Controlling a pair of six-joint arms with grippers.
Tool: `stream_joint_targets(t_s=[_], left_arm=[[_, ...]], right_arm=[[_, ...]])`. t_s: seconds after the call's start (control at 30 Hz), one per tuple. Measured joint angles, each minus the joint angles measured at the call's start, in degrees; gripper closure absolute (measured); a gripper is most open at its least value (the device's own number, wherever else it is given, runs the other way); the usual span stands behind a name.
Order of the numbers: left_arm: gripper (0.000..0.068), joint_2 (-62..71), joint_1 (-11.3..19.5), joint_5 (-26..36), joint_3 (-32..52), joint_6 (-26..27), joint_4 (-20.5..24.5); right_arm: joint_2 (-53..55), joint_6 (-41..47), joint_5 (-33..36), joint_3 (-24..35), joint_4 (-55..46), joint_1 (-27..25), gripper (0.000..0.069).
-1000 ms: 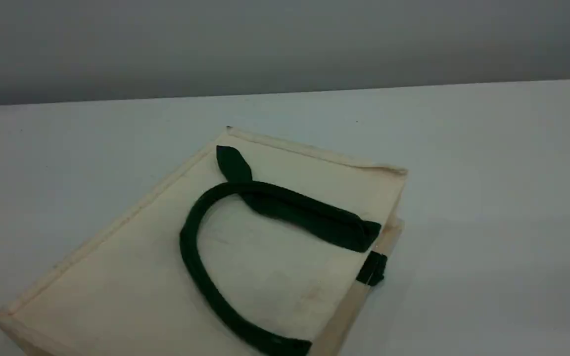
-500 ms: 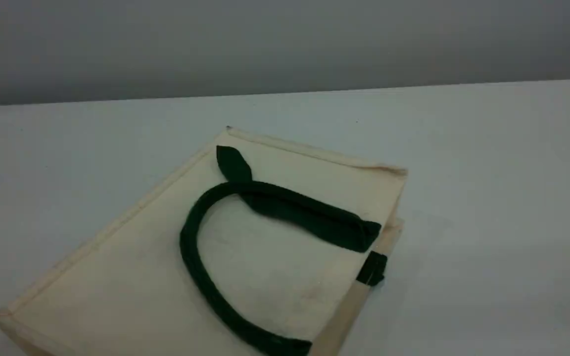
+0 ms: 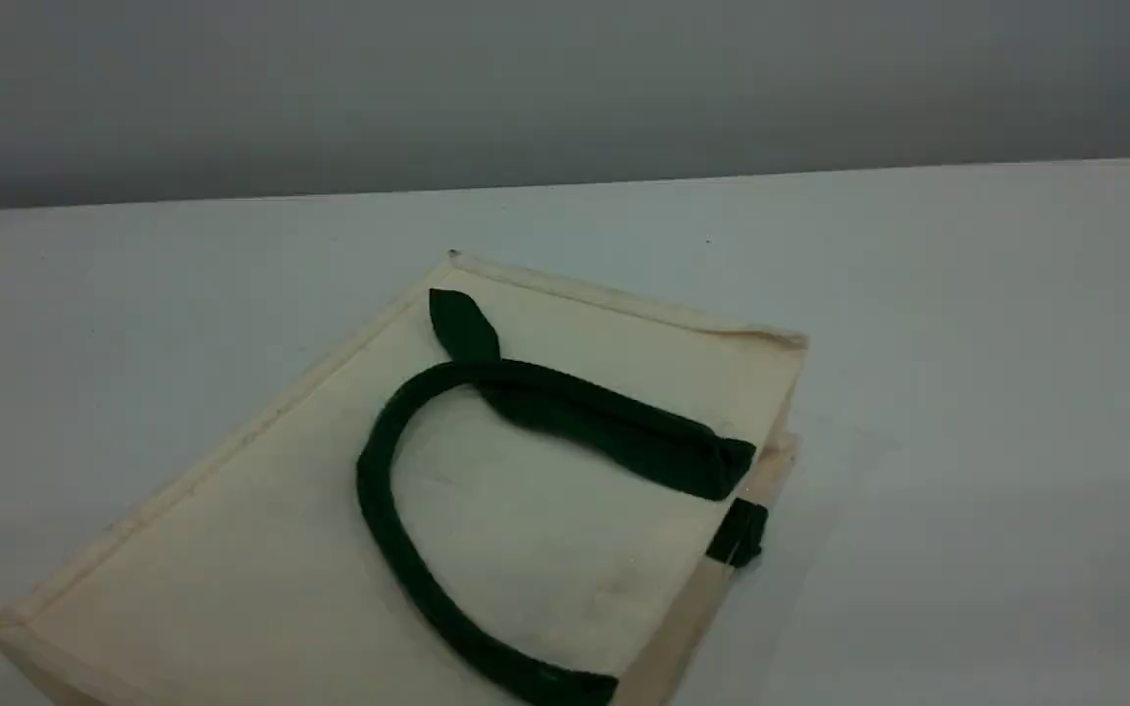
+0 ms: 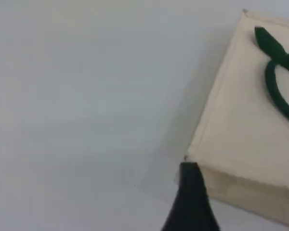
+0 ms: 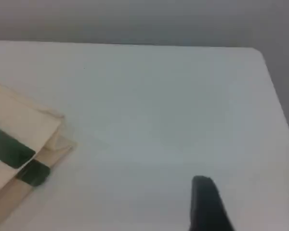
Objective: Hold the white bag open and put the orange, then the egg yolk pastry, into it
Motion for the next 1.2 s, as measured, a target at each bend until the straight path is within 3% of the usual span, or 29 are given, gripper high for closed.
stream_joint_targets(t_s=[1.2], left_arm=[[0.0207, -2.5, 0.0, -0.1, 0.0, 0.0, 0.1]], right_arm=[[0.0, 0.0, -0.1, 0.0, 0.0, 0.0, 0.0337]])
